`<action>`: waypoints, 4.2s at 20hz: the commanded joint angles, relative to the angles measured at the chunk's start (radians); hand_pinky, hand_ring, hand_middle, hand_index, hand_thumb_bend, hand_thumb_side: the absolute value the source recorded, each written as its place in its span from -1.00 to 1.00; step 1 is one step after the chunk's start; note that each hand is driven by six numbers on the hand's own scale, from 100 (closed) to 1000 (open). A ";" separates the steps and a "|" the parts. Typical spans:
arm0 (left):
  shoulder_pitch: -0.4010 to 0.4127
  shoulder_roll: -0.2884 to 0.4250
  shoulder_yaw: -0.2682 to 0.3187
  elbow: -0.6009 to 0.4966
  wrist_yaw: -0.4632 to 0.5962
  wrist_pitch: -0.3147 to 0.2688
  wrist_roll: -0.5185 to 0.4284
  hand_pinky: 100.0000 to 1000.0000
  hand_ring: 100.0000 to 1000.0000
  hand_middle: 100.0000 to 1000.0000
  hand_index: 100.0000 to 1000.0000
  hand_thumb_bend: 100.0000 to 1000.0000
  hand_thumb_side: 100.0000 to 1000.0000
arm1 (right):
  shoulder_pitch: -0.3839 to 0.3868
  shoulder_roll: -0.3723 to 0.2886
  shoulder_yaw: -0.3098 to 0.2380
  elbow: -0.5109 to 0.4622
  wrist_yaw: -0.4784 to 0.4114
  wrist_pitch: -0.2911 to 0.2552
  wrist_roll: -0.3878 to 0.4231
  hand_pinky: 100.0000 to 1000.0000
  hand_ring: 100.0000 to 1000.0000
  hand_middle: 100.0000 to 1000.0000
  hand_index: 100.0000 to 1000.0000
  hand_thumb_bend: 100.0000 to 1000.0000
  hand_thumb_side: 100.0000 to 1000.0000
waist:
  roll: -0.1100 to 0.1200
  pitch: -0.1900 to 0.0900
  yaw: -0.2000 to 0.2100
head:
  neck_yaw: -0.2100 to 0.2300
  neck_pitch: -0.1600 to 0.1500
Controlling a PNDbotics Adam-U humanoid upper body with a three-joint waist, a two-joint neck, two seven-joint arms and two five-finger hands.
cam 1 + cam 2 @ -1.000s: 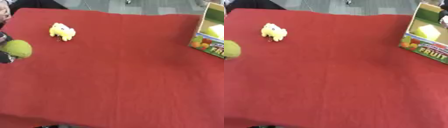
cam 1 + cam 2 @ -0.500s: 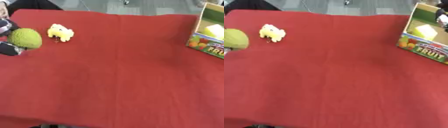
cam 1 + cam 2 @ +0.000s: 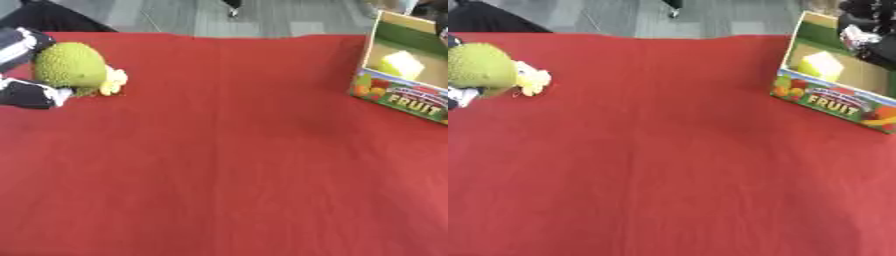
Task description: Pick up the objects with one hand, pass them to the other hand, and then place them into the box on the other side of the table.
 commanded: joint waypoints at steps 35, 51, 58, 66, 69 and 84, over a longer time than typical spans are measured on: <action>-0.138 -0.485 -0.162 0.189 -0.035 -0.150 0.201 0.38 0.24 0.08 0.03 -1.00 -0.36 | -0.243 -0.020 0.293 -0.346 0.027 -0.078 0.323 0.79 0.81 0.64 0.76 -1.00 -0.35 | -0.032 -0.028 -0.016 | -0.010 -0.001; -0.117 -0.537 -0.163 0.160 -0.008 -0.196 0.215 0.39 0.24 0.07 0.03 -1.00 -0.30 | -0.321 0.127 0.401 -0.268 0.126 -0.103 0.420 0.80 0.83 0.66 0.76 -1.00 -0.25 | -0.037 -0.028 -0.008 | -0.026 0.005; -0.108 -0.542 -0.165 0.166 -0.046 -0.219 0.235 0.39 0.24 0.07 0.03 -1.00 -0.32 | -0.331 0.175 0.416 -0.212 0.227 -0.108 0.415 0.80 0.85 0.68 0.78 -1.00 -0.27 | -0.038 -0.028 -0.010 | -0.028 0.014; -0.105 -0.544 -0.181 0.156 -0.076 -0.288 0.234 0.39 0.24 0.08 0.03 -1.00 -0.32 | -0.333 0.235 0.429 -0.143 0.313 -0.086 0.406 0.80 0.85 0.69 0.80 -1.00 -0.20 | -0.038 -0.026 -0.011 | -0.033 0.019; -0.104 -0.544 -0.186 0.158 -0.082 -0.311 0.228 0.39 0.24 0.08 0.03 -1.00 -0.32 | -0.337 0.254 0.431 -0.115 0.344 -0.086 0.397 0.80 0.86 0.70 0.81 -1.00 -0.18 | -0.037 -0.025 -0.011 | -0.036 0.022; -0.104 -0.547 -0.184 0.145 -0.087 -0.330 0.229 0.38 0.24 0.07 0.03 -1.00 -0.31 | -0.349 0.284 0.437 -0.056 0.459 -0.181 0.432 0.80 0.89 0.73 0.85 -0.54 -0.16 | -0.038 -0.023 -0.008 | -0.039 0.027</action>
